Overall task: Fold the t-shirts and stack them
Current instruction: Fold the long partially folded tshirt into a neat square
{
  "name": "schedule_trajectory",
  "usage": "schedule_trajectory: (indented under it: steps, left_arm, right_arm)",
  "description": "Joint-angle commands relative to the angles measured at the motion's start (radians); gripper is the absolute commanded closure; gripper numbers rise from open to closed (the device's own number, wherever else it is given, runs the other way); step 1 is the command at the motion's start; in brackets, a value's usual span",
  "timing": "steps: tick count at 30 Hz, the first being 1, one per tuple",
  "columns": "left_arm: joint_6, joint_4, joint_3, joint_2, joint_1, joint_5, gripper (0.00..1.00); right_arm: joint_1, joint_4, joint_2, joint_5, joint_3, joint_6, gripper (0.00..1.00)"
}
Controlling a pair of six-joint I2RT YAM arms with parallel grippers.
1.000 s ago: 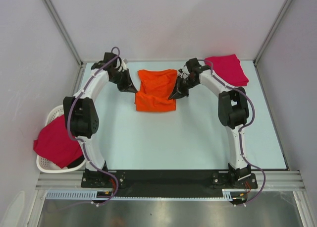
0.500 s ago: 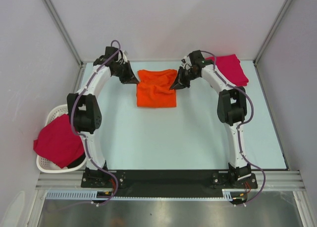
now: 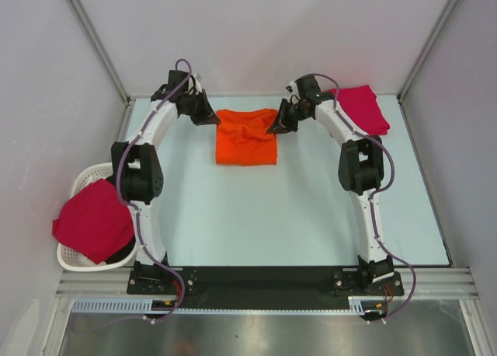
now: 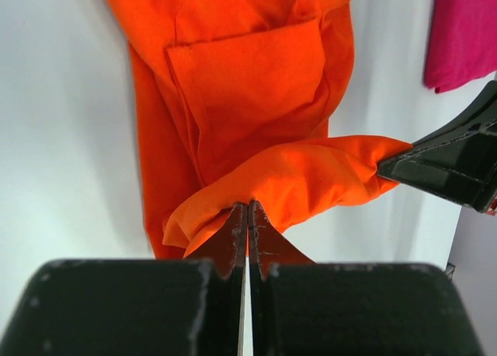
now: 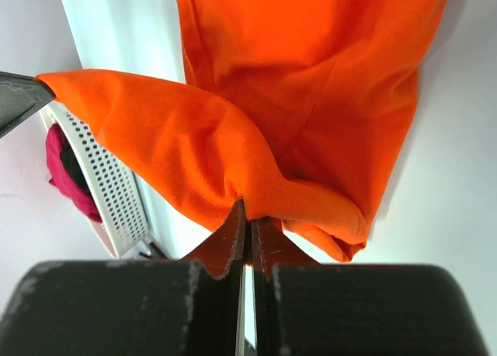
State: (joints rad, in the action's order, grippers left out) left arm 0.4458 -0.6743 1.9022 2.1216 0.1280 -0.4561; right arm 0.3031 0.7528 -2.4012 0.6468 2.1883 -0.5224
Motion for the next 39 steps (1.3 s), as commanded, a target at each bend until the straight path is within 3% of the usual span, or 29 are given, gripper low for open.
schedule_trajectory:
  steps: [1, 14, 20, 21, 22, 23, 24, 27, 33, 39]
  left_arm:
    - [0.048, 0.102, 0.069, 0.026, 0.009, 0.002, 1.0]
    - [0.114, 0.122, 0.25, 0.193, 0.007, 0.002, 1.0]
    - [0.136, 0.108, 0.374, 0.271, 0.005, 0.007, 0.99]
    - [0.14, 0.105, 0.389, 0.281, 0.005, 0.007, 0.92]
    - [0.149, 0.099, 0.4, 0.296, 0.004, 0.005, 0.76]
    - [0.152, 0.096, 0.415, 0.304, 0.004, 0.005, 0.44]
    - [0.152, 0.091, 0.419, 0.307, 0.004, 0.005, 0.3]
    - [0.139, 0.076, 0.406, 0.307, 0.005, 0.02, 0.01]
    - [0.105, 0.081, 0.348, 0.241, 0.005, -0.009, 0.0]
    - [0.099, 0.102, 0.244, 0.14, 0.022, -0.056, 0.0]
  right_arm:
    - [-0.016, -0.095, -0.003, -0.047, 0.07, 0.006, 1.0]
    - [-0.044, -0.194, -0.122, -0.082, 0.186, -0.008, 0.96]
    - [-0.045, -0.236, -0.171, -0.075, 0.203, -0.016, 0.78]
    - [-0.044, -0.239, -0.188, -0.078, 0.209, -0.025, 0.71]
    - [-0.045, -0.239, -0.194, -0.087, 0.214, -0.027, 0.47]
    - [-0.045, -0.244, -0.199, -0.096, 0.214, -0.028, 0.27]
    - [-0.045, -0.251, -0.206, -0.102, 0.214, -0.028, 0.01]
    - [-0.047, -0.26, -0.211, -0.133, 0.219, -0.033, 0.0]
    - [-0.048, -0.294, -0.118, -0.257, 0.196, 0.021, 0.0]
    - [-0.056, -0.27, -0.033, -0.268, 0.151, 0.053, 0.0]
